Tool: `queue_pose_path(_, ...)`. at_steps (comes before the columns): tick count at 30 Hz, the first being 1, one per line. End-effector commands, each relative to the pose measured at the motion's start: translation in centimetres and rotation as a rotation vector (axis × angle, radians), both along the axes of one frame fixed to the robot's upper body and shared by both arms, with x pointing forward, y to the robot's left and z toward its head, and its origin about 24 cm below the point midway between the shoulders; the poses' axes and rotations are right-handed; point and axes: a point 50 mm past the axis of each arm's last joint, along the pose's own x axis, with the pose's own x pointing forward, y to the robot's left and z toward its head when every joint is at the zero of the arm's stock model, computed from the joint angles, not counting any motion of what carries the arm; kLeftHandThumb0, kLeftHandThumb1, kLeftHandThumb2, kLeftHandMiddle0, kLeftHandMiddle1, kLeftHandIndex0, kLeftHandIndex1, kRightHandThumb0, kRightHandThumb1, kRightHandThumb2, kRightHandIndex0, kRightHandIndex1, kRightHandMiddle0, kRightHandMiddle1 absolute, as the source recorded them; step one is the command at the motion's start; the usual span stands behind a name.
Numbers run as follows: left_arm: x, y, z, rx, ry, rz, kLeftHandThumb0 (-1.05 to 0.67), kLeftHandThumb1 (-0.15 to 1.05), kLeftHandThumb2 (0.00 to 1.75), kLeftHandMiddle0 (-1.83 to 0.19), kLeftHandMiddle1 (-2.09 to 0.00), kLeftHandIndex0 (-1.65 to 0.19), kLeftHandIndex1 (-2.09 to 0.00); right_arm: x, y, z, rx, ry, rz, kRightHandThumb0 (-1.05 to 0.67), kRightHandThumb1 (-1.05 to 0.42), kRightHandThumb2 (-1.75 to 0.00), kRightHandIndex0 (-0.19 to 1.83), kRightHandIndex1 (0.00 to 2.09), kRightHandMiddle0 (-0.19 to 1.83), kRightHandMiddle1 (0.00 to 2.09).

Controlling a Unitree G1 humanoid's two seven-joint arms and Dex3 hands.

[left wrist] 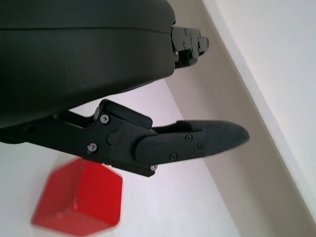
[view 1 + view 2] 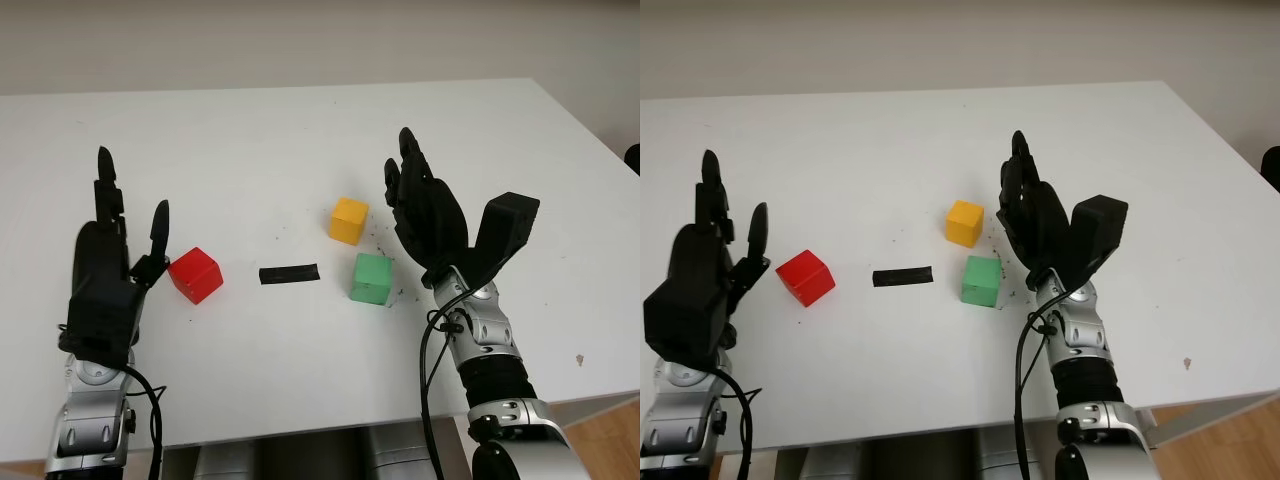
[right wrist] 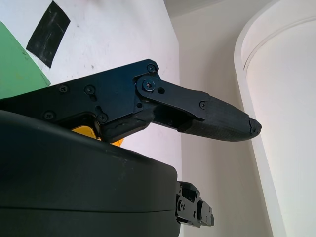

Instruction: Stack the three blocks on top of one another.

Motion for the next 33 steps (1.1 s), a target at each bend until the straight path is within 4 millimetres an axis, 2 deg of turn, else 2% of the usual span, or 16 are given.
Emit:
queue_pose_path(1, -0.4, 0.1, 1.7, 0.100, -0.004, 0.020, -0.78, 1.05, 0.27, -0.29, -0.11, -0.16, -0.13, 0.4, -0.4, 1.8, -0.021, -0.066, -0.017, -0.81, -1.05, -0.74, -0.19, 0.00, -0.19, 0.00)
queue_pose_path(7, -1.0, -0.5, 3.1, 0.268, 0.115, 0.002, -0.80, 1.05, 0.15, -0.26, -0.06, -0.20, -0.12, 1.1, -0.7, 3.4, -0.040, -0.104, -0.024, -0.82, -1.05, -0.73, -0.19, 0.00, -0.19, 0.00)
queue_pose_path(14, -1.4, -0.8, 3.1, 0.308, 0.278, -0.044, -0.87, 1.03, 0.07, -0.15, -0.02, -0.27, -0.11, 1.3, -0.6, 4.2, -0.044, -0.125, -0.043, -0.83, -1.05, -0.74, -0.19, 0.00, -0.19, 0.00)
queue_pose_path(15, -1.4, -0.8, 3.0, 0.310, 0.298, -0.050, -0.88, 1.04, 0.09, -0.14, -0.03, -0.27, -0.11, 1.3, -0.6, 4.2, -0.044, -0.126, -0.047, -0.83, -1.05, -0.75, -0.19, 0.00, -0.19, 0.00)
queue_pose_path(17, -1.4, -1.1, 2.4, 0.304, 0.345, -0.065, -0.92, 1.05, 0.27, -0.12, -0.03, -0.25, -0.08, 1.3, -0.6, 4.3, -0.041, -0.128, -0.054, -0.83, -1.05, -0.75, -0.19, 0.00, -0.19, 0.00)
queue_pose_path(19, -1.4, -1.4, 2.1, 0.307, 0.369, -0.070, -0.94, 1.05, 0.37, -0.10, -0.04, -0.25, -0.07, 1.3, -0.5, 4.3, -0.038, -0.128, -0.055, -0.82, -1.05, -0.76, -0.19, 0.00, -0.19, 0.00)
queue_pose_path(22, -1.3, -1.8, 1.7, 0.324, 0.391, -0.063, -0.95, 1.05, 0.40, -0.10, -0.05, -0.25, -0.07, 1.3, -0.5, 4.3, -0.036, -0.124, -0.055, -0.82, -1.05, -0.77, -0.19, 0.00, -0.19, 0.00)
queue_pose_path(29, -1.3, -2.7, 0.5, 0.498, 0.464, 0.044, -0.96, 1.05, 0.20, -0.06, -0.04, -0.23, -0.05, 1.2, -0.3, 4.2, -0.036, -0.121, -0.057, -0.82, -1.05, -0.76, -0.19, 0.00, -0.19, 0.00)
queue_pose_path(33, -1.1, -2.9, 0.0, 0.516, 0.490, 0.063, -0.97, 1.04, 0.10, -0.01, -0.03, -0.18, -0.03, 1.1, -0.1, 4.2, -0.029, -0.119, -0.050, -0.81, -1.05, -0.77, -0.19, 0.00, -0.19, 0.00)
